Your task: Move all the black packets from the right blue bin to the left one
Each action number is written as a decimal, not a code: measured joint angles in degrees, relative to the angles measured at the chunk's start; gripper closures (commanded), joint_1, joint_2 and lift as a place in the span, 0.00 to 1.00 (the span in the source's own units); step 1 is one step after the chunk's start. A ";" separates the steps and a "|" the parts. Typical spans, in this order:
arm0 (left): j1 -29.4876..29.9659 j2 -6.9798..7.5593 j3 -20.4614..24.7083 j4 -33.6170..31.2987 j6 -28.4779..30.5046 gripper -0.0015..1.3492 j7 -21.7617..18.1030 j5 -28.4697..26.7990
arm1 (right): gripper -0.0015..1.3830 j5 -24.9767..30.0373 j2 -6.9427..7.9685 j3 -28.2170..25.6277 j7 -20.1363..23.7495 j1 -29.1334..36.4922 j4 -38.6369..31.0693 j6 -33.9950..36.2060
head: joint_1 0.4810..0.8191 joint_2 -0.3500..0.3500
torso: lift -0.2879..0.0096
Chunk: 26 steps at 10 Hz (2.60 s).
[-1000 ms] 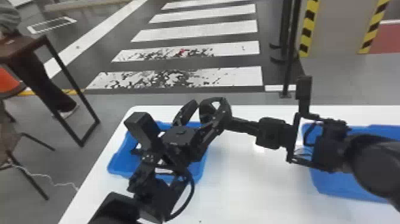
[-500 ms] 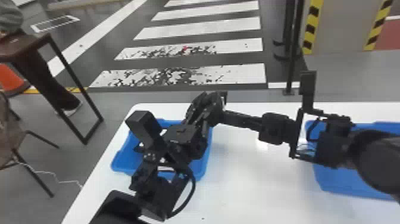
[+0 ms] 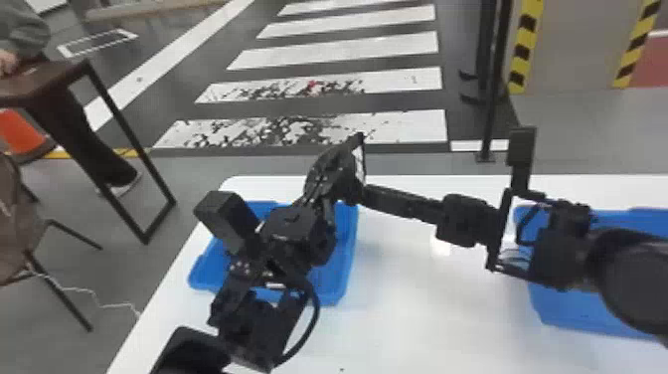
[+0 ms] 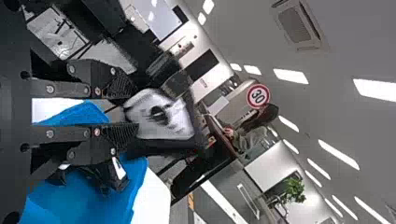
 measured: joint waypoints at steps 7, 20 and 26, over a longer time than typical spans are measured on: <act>-3.72 -1.86 7.14 14.30 -5.39 0.19 7.60 -10.96 | 0.03 4.30 1.61 -18.24 0.68 13.62 -3.99 -2.44 | 0.51 0.88 | 0.50; 23.61 -4.47 11.38 -6.33 -11.06 0.00 -0.91 -13.62 | 0.06 42.27 9.30 -46.17 -9.32 57.71 -39.76 -19.49 | 0.63 0.52 | 0.50; 30.53 -8.15 16.96 -9.78 -14.01 0.00 -1.06 -14.70 | 0.06 46.22 13.77 -49.12 -9.37 68.15 -45.25 -22.28 | 0.63 0.57 | 0.50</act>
